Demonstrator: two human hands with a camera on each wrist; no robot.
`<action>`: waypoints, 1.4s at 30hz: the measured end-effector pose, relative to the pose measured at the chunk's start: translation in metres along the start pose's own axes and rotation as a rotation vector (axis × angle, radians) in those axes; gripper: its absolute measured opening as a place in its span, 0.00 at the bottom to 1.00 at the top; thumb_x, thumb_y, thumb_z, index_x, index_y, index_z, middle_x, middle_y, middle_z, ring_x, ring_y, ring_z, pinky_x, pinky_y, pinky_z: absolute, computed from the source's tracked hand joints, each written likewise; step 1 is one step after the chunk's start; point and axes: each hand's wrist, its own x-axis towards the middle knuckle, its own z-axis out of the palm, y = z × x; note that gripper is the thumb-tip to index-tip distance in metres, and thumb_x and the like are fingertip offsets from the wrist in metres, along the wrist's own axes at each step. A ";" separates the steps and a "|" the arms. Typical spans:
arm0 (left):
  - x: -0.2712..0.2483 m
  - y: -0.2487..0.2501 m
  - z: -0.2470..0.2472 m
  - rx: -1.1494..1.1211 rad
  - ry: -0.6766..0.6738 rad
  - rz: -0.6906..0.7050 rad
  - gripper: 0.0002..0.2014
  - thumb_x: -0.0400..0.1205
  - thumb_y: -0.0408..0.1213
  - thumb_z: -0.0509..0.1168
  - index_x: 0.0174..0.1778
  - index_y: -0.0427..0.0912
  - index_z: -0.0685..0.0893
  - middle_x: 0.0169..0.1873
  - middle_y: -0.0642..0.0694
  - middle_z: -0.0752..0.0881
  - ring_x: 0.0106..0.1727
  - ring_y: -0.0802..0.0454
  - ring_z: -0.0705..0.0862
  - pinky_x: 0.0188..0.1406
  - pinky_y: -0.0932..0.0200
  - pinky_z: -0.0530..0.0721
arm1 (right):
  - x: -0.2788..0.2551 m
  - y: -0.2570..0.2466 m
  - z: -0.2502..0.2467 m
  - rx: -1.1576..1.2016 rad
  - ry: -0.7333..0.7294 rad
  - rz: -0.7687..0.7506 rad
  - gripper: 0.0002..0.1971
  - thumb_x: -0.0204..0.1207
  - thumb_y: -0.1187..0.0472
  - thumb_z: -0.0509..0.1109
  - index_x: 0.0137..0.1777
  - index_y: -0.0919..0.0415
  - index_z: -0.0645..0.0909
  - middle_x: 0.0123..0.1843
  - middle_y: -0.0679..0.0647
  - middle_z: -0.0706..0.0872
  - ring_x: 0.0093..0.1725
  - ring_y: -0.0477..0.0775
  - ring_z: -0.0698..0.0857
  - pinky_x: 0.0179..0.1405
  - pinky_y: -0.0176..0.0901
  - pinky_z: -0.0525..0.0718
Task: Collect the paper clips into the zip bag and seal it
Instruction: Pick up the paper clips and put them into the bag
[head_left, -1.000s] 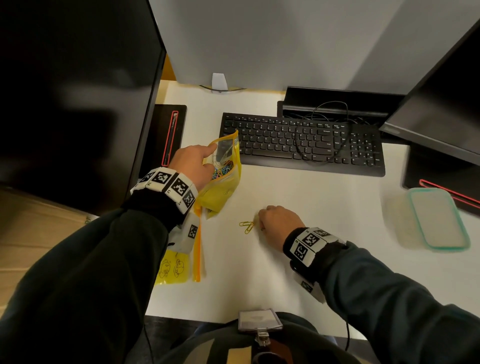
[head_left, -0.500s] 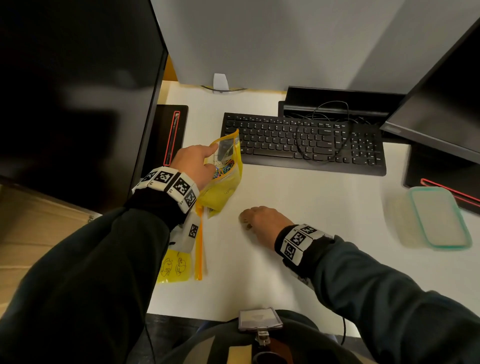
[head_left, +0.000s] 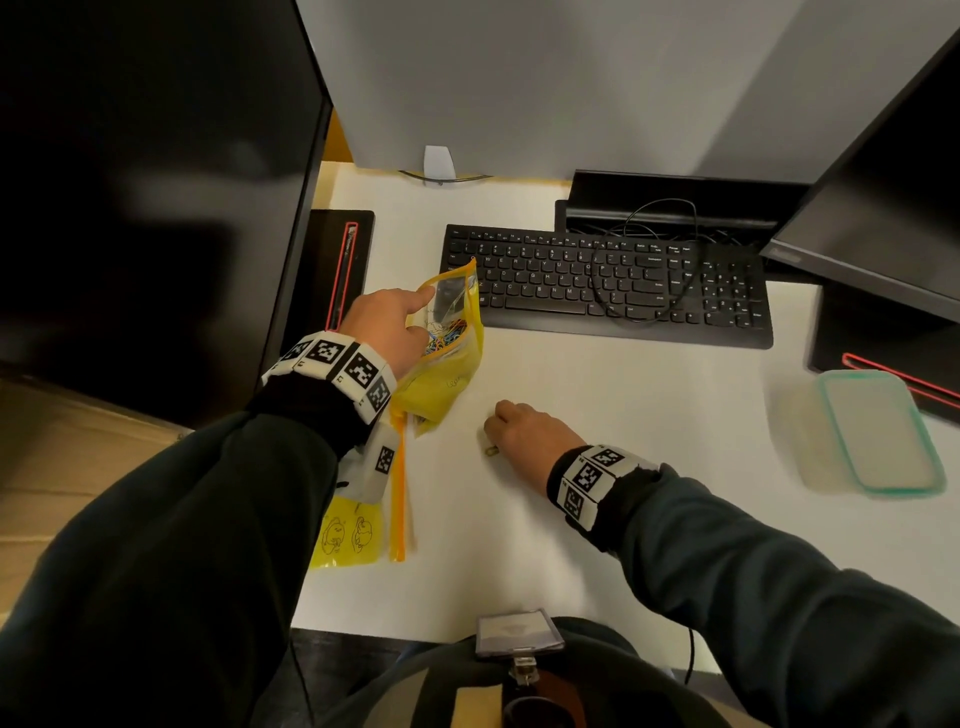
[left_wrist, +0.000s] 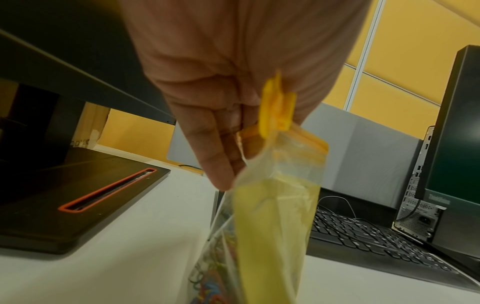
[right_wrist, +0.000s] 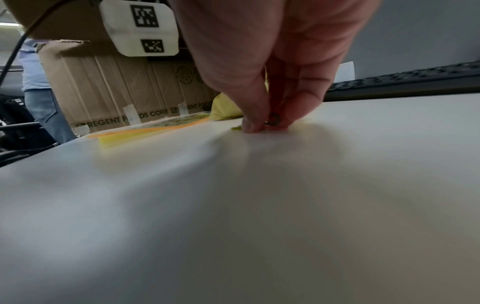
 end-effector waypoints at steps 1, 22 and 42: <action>0.000 0.000 0.000 0.002 0.000 0.002 0.24 0.79 0.32 0.61 0.73 0.50 0.71 0.73 0.44 0.75 0.69 0.43 0.77 0.66 0.55 0.75 | 0.000 0.000 0.001 -0.002 -0.012 0.006 0.16 0.82 0.68 0.53 0.69 0.68 0.68 0.67 0.65 0.73 0.63 0.65 0.76 0.54 0.54 0.78; 0.000 0.004 -0.002 0.038 -0.008 0.020 0.24 0.79 0.31 0.61 0.73 0.48 0.72 0.73 0.43 0.76 0.67 0.43 0.79 0.65 0.55 0.75 | -0.001 0.000 -0.002 0.227 0.012 0.080 0.15 0.75 0.75 0.59 0.61 0.67 0.70 0.58 0.66 0.80 0.56 0.65 0.81 0.51 0.51 0.78; 0.002 0.006 -0.001 0.035 -0.030 0.021 0.24 0.79 0.31 0.61 0.72 0.49 0.72 0.71 0.42 0.77 0.67 0.43 0.78 0.64 0.57 0.75 | 0.003 -0.008 -0.004 0.230 -0.085 0.269 0.18 0.81 0.69 0.54 0.70 0.70 0.67 0.68 0.67 0.76 0.67 0.66 0.77 0.65 0.52 0.76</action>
